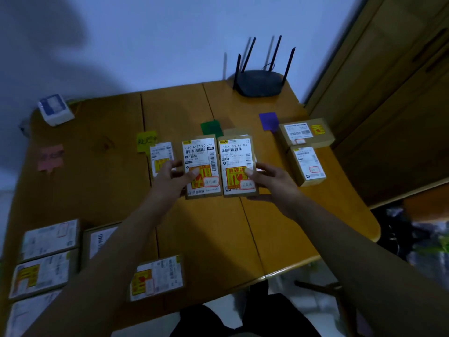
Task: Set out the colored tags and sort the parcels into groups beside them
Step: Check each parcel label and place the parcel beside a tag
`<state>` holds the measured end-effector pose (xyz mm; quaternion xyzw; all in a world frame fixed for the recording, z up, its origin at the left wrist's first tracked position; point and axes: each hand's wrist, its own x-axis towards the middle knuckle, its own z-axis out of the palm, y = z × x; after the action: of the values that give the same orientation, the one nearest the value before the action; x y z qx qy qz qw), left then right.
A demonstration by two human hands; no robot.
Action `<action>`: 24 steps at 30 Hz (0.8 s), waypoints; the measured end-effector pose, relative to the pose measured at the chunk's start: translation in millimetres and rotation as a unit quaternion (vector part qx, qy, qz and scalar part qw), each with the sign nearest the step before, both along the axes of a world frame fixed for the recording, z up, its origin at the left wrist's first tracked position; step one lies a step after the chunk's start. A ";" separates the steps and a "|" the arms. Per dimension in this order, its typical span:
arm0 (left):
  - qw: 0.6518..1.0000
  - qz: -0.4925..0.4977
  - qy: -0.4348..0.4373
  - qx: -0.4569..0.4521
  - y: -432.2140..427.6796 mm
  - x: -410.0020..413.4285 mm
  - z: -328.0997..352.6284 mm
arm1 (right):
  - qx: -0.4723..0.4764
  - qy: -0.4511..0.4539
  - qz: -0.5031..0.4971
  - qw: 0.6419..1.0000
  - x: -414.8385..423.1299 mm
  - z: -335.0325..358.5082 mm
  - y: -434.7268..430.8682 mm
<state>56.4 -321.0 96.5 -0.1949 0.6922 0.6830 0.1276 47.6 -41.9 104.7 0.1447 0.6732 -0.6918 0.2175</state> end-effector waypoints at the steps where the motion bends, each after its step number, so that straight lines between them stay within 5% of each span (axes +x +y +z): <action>1: 1.000 0.005 0.002 0.001 11.9 -5.7 -1.1 | 0.002 0.001 -0.008 1.000 -6.3 -1.4 11.4; 8: 0.998 0.066 -0.015 0.001 82.0 -34.7 -13.2 | 0.099 0.038 -0.116 0.988 -72.8 -26.4 88.3; 15: 0.993 0.105 -0.049 -0.011 112.7 -48.8 -27.3 | 0.251 0.008 -0.015 0.968 -123.6 -75.0 112.5; 24: 0.991 0.120 -0.057 -0.034 127.5 -69.8 -42.1 | 0.276 -0.080 0.037 0.957 -152.6 -118.1 96.1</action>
<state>-13.4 -193.5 54.4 -0.3196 0.6785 0.6568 0.0776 -104.9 54.2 -13.4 0.2293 0.8233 -0.4564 0.2475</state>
